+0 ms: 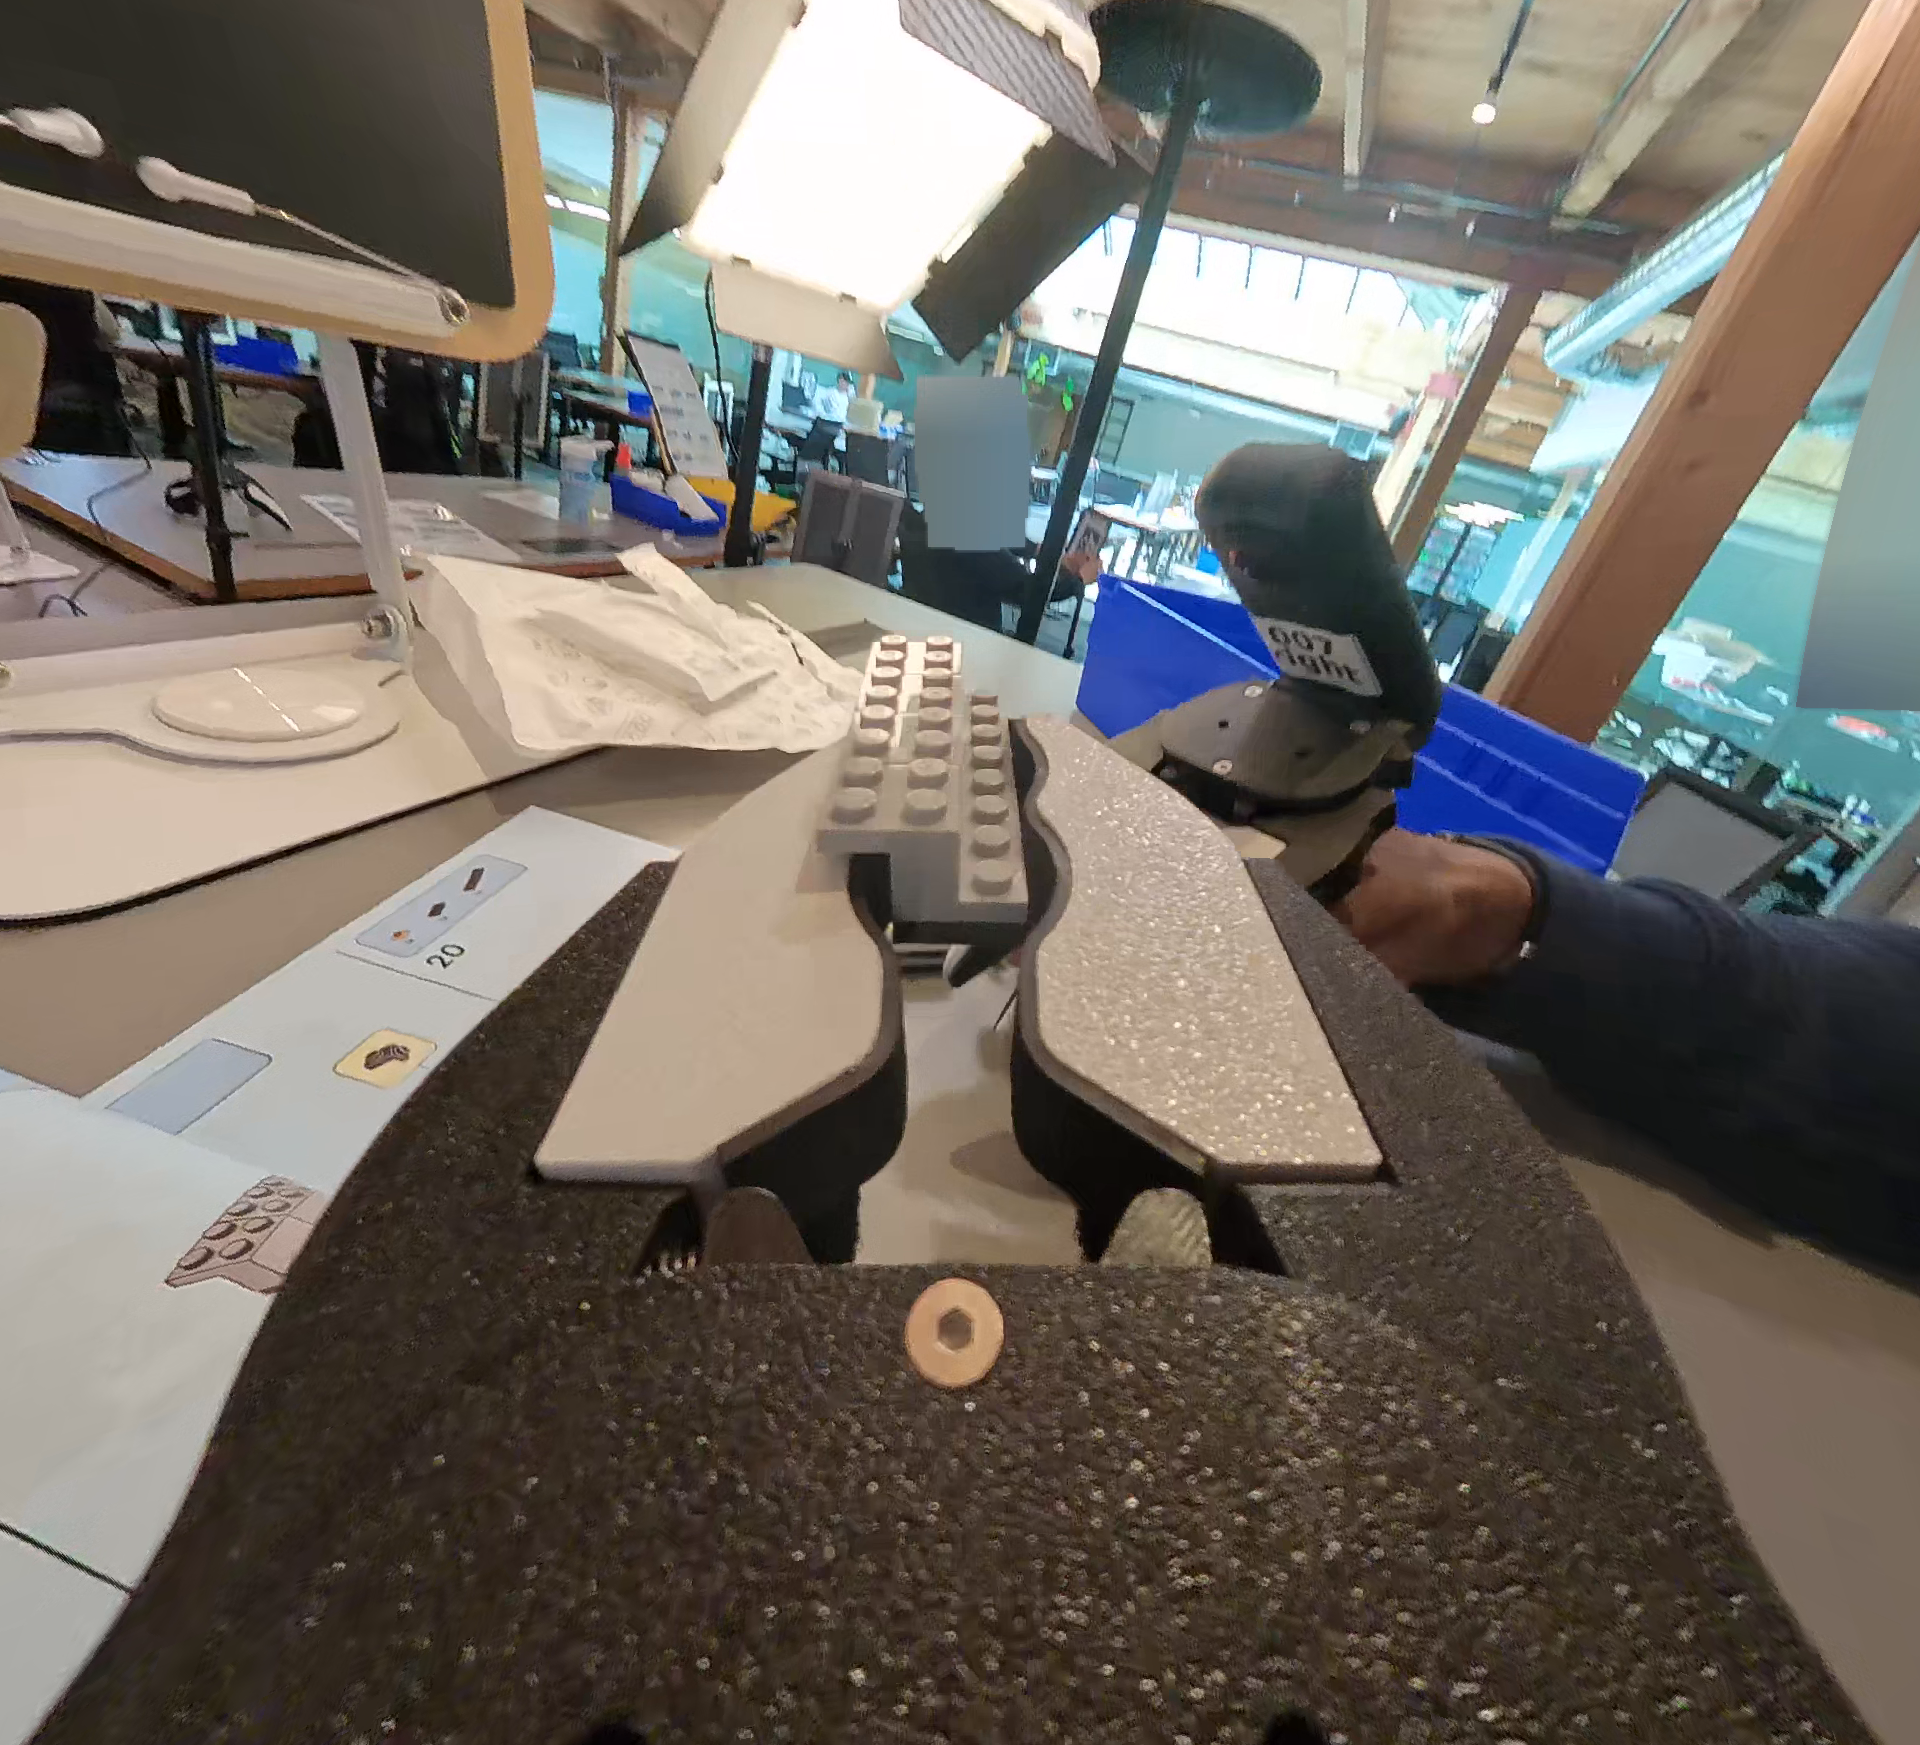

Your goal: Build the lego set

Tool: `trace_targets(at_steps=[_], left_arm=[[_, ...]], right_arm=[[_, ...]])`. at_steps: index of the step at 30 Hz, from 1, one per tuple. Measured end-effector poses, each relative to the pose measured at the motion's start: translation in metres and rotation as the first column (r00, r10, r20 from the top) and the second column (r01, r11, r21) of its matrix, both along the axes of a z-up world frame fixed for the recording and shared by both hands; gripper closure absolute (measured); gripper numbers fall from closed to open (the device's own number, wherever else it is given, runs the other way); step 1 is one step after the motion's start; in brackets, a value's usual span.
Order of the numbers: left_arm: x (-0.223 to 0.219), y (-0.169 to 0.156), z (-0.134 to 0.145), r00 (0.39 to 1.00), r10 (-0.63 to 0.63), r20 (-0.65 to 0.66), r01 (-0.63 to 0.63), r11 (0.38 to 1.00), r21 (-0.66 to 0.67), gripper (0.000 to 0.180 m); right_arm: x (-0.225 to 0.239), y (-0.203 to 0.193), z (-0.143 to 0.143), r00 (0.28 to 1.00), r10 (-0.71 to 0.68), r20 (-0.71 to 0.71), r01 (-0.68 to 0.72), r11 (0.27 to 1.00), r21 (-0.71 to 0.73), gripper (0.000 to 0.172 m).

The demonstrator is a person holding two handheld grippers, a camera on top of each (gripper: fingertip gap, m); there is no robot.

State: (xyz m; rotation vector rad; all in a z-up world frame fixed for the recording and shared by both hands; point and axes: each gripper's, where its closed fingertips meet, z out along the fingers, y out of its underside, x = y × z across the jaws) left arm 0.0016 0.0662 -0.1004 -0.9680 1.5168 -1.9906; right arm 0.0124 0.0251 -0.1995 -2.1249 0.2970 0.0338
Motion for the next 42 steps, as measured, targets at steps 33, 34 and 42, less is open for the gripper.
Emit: trace_targets(at_steps=[33,34,42], left_arm=[[-0.005,0.03,0.006,0.994,0.063,0.09,-0.065,0.998,0.024,0.163],[-0.005,0.029,0.006,0.994,0.061,0.093,-0.065,0.997,0.033,0.163],[-0.004,0.029,0.008,0.992,0.073,0.101,-0.076,0.997,0.024,0.163]], right_arm=[[-0.06,0.047,0.005,0.675,0.429,0.6,-0.405,0.895,-0.185,0.15],[-0.06,0.045,0.002,0.688,0.426,0.588,-0.399,0.898,-0.184,0.15],[-0.036,0.049,-0.013,0.791,0.323,0.519,-0.255,0.946,-0.201,0.15]])
